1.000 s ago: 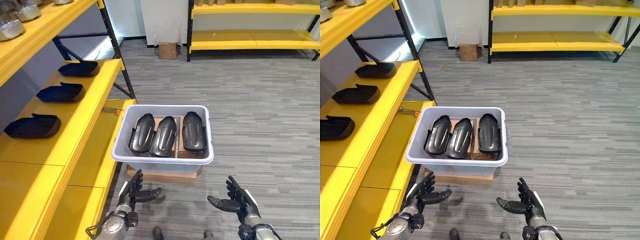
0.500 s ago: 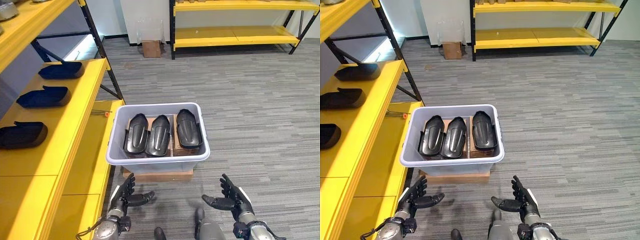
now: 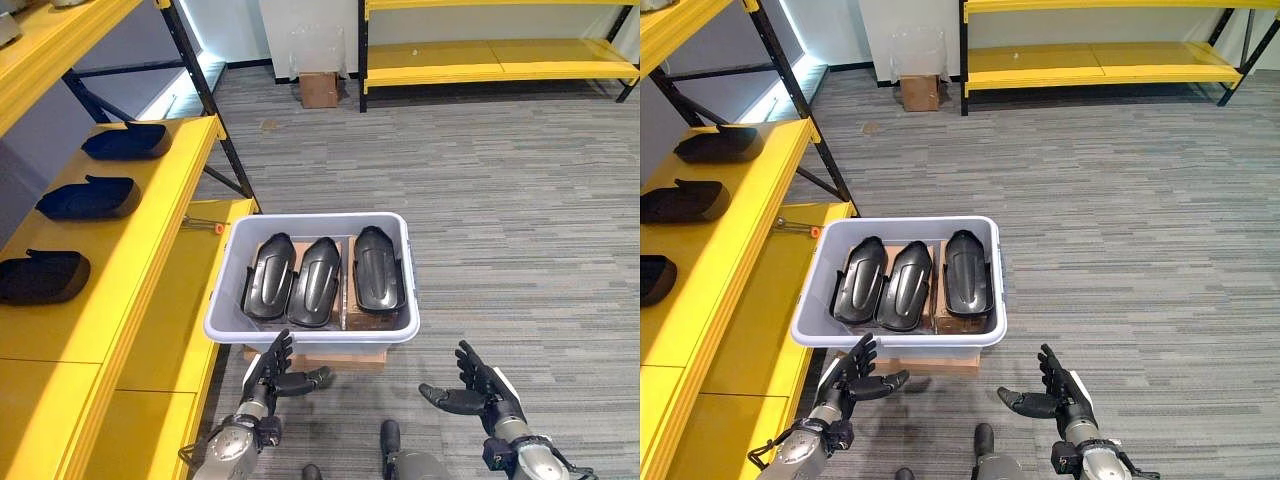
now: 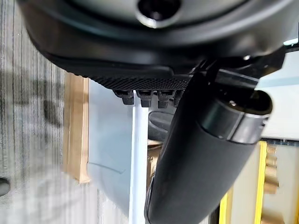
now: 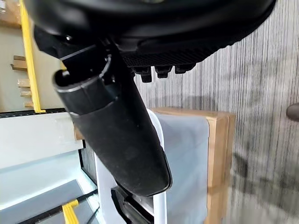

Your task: Move parts from the plastic box to the shelf.

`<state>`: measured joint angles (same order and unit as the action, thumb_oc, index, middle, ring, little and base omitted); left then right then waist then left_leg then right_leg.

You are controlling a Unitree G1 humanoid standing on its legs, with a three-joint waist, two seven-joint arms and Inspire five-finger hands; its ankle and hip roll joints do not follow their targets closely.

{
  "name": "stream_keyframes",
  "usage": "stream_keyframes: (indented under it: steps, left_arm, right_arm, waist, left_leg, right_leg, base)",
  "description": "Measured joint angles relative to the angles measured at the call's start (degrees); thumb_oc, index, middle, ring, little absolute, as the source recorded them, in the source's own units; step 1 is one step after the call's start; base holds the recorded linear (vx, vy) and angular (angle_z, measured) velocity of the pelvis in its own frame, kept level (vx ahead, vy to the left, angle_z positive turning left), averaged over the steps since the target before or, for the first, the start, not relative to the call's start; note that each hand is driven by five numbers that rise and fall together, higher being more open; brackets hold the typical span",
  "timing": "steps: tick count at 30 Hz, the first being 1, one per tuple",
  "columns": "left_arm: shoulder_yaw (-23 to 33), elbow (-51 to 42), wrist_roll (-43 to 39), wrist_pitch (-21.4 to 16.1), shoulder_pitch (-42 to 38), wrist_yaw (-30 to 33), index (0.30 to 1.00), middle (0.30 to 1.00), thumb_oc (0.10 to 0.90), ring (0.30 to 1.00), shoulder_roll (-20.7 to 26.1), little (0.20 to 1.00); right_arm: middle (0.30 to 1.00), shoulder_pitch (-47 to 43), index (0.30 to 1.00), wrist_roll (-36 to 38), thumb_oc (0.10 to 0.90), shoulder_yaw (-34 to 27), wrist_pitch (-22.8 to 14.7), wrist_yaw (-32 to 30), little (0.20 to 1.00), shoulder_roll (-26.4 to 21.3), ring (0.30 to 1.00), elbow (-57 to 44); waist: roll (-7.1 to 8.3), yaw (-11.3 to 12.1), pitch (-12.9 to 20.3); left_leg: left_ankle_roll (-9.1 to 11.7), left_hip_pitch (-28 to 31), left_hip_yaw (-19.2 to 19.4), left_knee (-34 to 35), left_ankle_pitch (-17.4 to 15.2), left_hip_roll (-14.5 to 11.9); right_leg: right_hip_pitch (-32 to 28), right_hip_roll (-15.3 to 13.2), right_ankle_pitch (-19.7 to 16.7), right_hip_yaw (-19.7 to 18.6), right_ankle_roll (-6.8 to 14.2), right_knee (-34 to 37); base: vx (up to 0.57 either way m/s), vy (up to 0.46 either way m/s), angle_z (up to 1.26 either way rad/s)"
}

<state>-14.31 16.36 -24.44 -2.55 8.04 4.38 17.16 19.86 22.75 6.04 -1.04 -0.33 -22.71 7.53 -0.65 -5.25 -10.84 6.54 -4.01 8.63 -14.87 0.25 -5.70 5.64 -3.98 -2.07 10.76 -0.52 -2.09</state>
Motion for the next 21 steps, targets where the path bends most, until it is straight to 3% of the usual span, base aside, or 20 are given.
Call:
stream_keyframes:
  steps: [1,3,4,6,7,9,10,12,13,14,15,16,17,19,21]
  left_arm:
    - [0.0,0.0,0.0,0.0,0.3,0.0,1.0,1.0,0.9,1.0,-0.1,1.0]
    - [-0.2,0.0,0.0,0.0,1.6,-0.1,1.0,1.0,0.9,1.0,-0.2,1.0]
    - [-0.2,0.0,0.0,0.1,1.7,-0.1,1.0,1.0,0.9,1.0,-0.1,1.0]
    - [-0.1,0.0,0.0,0.0,1.3,-0.1,1.0,1.0,0.9,1.0,-0.1,1.0]
    - [-0.1,0.1,0.0,0.0,1.3,-0.1,1.0,1.0,0.9,1.0,-0.1,1.0]
    - [-0.3,0.6,0.0,0.1,1.3,-0.1,1.0,1.0,0.9,1.0,-0.2,1.0]
    - [-0.2,0.9,0.1,0.1,1.1,0.0,1.0,1.0,0.9,1.0,-0.1,1.0]
    - [-0.2,0.9,0.1,0.2,1.1,-0.2,1.0,1.0,0.9,1.0,-0.1,1.0]
    - [-0.2,0.9,0.1,0.2,1.3,-0.1,1.0,1.0,0.9,1.0,-0.2,1.0]
    - [-0.1,0.9,0.1,0.2,1.7,-0.1,1.0,1.0,0.9,1.0,-0.3,1.0]
    - [-0.3,0.9,0.1,0.2,2.6,-0.2,1.0,1.0,0.9,1.0,-0.7,1.0]
    - [-0.3,0.8,0.1,0.2,2.4,-0.2,1.0,1.0,0.9,1.0,-0.5,1.0]
    - [-0.2,0.8,0.0,0.2,1.5,-0.1,1.0,1.0,0.9,1.0,0.2,1.0]
    - [0.1,0.3,0.0,0.0,-0.1,0.2,1.0,1.0,0.9,1.0,2.5,1.0]
    - [0.0,0.3,-0.1,0.0,0.1,0.2,1.0,1.0,0.9,1.0,3.2,1.0]
  right_arm:
    - [1.0,0.0,1.0,0.0,0.9,-0.1,-0.1,0.0,1.0,-0.3,1.0,-0.2]
    - [1.0,-0.5,1.0,0.0,0.9,-0.6,-0.3,-0.1,1.0,-1.1,1.0,-0.8]
    - [1.0,-0.5,1.0,0.0,0.9,-0.7,-0.3,-0.2,1.0,-0.8,1.0,-0.8]
    - [1.0,-0.4,1.0,0.0,0.9,-1.0,-0.5,-0.6,1.0,0.0,1.0,-0.8]
    - [1.0,-0.1,1.0,0.0,0.9,-1.0,-0.5,-0.8,1.0,0.2,1.0,-0.8]
    - [1.0,0.5,1.0,0.0,0.9,-1.1,-0.5,-1.0,1.0,0.2,1.0,-0.5]
    - [1.0,0.5,1.0,0.0,0.9,-1.1,-0.5,-1.3,1.0,0.0,1.0,-0.5]
    - [1.0,0.4,1.0,0.0,0.9,-1.3,-0.8,-1.5,1.0,-0.7,1.0,-0.5]
    - [1.0,1.4,1.0,0.0,0.9,-1.5,-0.9,-1.5,1.0,-0.8,1.0,-0.6]
    - [1.0,1.7,1.0,0.0,0.9,-1.8,-0.9,-1.4,1.0,-0.8,1.0,-0.6]
    - [1.0,2.4,1.0,0.0,0.9,-2.1,-1.1,-1.4,1.0,-0.7,1.0,-0.6]
    - [1.0,2.4,1.0,0.0,0.9,-2.2,-1.1,-1.4,1.0,-0.3,1.0,-0.6]
    - [1.0,2.9,1.0,0.0,0.9,-1.8,-1.0,-1.2,1.0,0.5,1.0,-0.6]
    - [1.0,3.7,1.0,0.0,0.9,-0.4,-1.0,-0.4,1.0,2.2,1.0,-0.7]
    - [1.0,3.9,1.0,0.0,0.9,-0.1,-0.9,-0.4,1.0,3.1,1.0,-0.6]
  waist:
    - [0.37,0.8,-0.2]
    - [0.51,2.3,-0.5]
    - [0.65,2.0,-0.5]
    - [1.44,2.0,-0.6]
    - [1.86,2.1,-0.8]
    - [1.79,1.5,-0.6]
    - [1.95,0.7,-0.7]
    - [2.04,0.5,-0.8]
    - [1.67,0.3,-0.6]
    - [1.16,0.2,-0.7]
    - [-1.51,-0.1,0.4]
    - [-2.57,-0.7,0.6]
    - [-2.08,-0.7,0.5]
    - [0.03,-0.4,0.9]
    - [0.28,-0.2,1.2]
  left_leg:
    - [1.2,-0.7,-0.6,-3.3,0.5,0.1]
    - [0.8,-4.9,-4.5,-12.9,0.7,-0.7]
    - [0.3,-5.4,-3.2,-13.4,0.4,-2.0]
    - [-0.5,-5.1,-0.9,-9.2,0.4,-5.7]
    - [-0.8,-3.7,0.4,-3.2,1.0,-8.4]
    - [1.3,0.7,2.9,12.5,3.7,-14.3]
    - [1.7,1.6,3.9,15.9,5.5,-17.2]
    - [3.2,2.2,3.5,19.3,7.9,-18.8]
    - [3.0,2.7,4.2,18.1,9.9,-18.0]
    - [2.8,3.7,5.6,18.1,10.0,-17.3]
    - [2.1,5.7,6.8,19.5,11.4,-15.0]
    - [2.6,5.9,8.7,19.5,9.4,-14.7]
    - [3.3,5.7,9.0,19.4,7.9,-13.3]
    - [1.3,4.8,8.9,19.4,6.5,-9.0]
    - [0.0,5.0,8.4,19.5,5.6,-6.6]
  right_leg:
    - [-0.3,-0.2,0.3,-0.4,-0.6,0.0]
    - [-1.6,0.7,0.9,-1.5,-2.8,-0.4]
    - [-2.3,0.9,1.1,-1.5,-3.0,0.3]
    - [-2.4,1.4,1.4,-1.2,-3.7,0.4]
    - [-2.6,2.0,1.4,-1.5,-3.5,0.2]
    - [-2.8,3.8,1.8,-1.6,-3.1,-0.4]
    - [-2.6,3.9,2.4,-1.6,-3.2,-1.3]
    - [-2.2,4.7,3.4,-2.8,-2.5,-2.2]
    - [-2.5,4.8,3.6,-3.4,-2.0,-2.4]
    - [-3.0,4.8,3.9,-4.1,-1.1,-2.3]
    - [-3.5,5.0,3.7,-5.1,0.4,-2.1]
    - [-3.7,4.7,3.8,-4.7,1.5,-2.0]
    - [-3.2,3.3,4.4,-4.4,2.7,-3.0]
    - [-2.7,-1.0,4.9,-4.1,4.5,-3.6]
    - [-3.4,-3.5,4.6,-4.0,6.2,-2.7]
  base:
    - [0.09,-0.091,-0.11]
    - [0.15,-0.054,-0.34]
    - [0.2,0.043,-0.2]
    - [0.24,0.14,-0.03]
    - [0.14,0.127,-0.13]
    - [0.13,0.148,-0.17]
    - [0.18,0.185,-0.17]
    - [0.22,0.228,-0.32]
    - [0.32,0.35,-0.4]
    - [0.36,0.431,-0.5]
    - [0.17,0.214,-0.28]
    - [0.22,0.316,-0.05]
    - [0.18,0.275,0.25]
    - [0.21,0.315,0.33]
    - [0.15,0.217,0.23]
